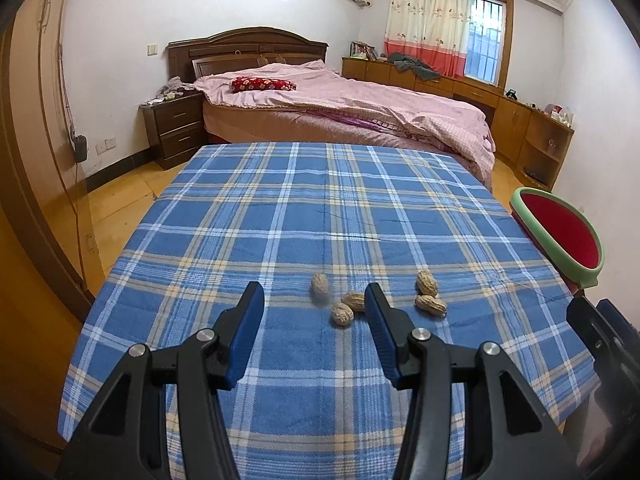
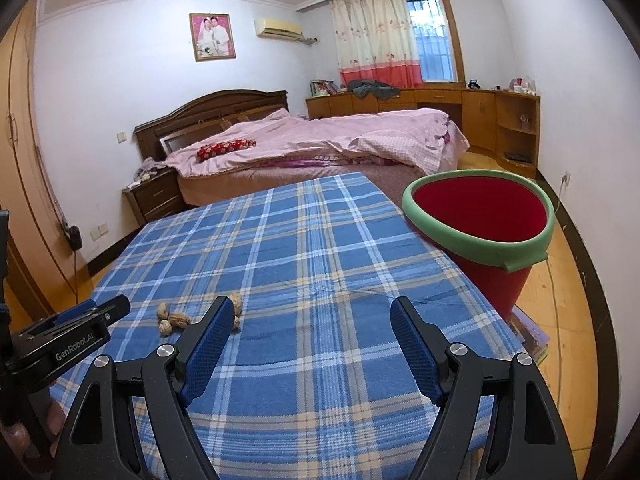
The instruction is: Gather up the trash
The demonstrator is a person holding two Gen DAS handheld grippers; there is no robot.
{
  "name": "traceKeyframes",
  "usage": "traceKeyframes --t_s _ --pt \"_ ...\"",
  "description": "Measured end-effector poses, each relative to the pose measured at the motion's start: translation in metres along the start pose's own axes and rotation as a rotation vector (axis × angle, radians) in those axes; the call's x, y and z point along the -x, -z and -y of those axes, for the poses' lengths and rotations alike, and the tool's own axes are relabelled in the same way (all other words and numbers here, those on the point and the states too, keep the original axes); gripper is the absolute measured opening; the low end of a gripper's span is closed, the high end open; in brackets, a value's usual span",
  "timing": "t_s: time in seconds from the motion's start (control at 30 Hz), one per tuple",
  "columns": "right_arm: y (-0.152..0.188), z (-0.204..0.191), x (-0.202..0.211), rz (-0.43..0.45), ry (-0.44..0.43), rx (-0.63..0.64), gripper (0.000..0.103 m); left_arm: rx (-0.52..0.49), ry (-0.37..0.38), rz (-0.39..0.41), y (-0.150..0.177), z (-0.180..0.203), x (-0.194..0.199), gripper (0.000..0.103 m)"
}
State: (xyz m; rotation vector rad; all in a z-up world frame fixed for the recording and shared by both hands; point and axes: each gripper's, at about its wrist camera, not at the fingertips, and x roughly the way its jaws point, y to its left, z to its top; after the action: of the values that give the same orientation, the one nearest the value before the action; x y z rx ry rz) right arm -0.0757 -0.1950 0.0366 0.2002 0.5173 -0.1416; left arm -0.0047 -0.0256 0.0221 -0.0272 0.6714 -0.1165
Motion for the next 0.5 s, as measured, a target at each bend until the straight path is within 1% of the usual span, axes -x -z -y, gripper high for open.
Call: traceKeyframes --t_s 0.5 --pt "0.0013 0.0033 -0.0021 -0.008 0.012 -0.007 0.081 -0.007 -0.005 0.005 0.0005 0.0007 -0.0006 0.052"
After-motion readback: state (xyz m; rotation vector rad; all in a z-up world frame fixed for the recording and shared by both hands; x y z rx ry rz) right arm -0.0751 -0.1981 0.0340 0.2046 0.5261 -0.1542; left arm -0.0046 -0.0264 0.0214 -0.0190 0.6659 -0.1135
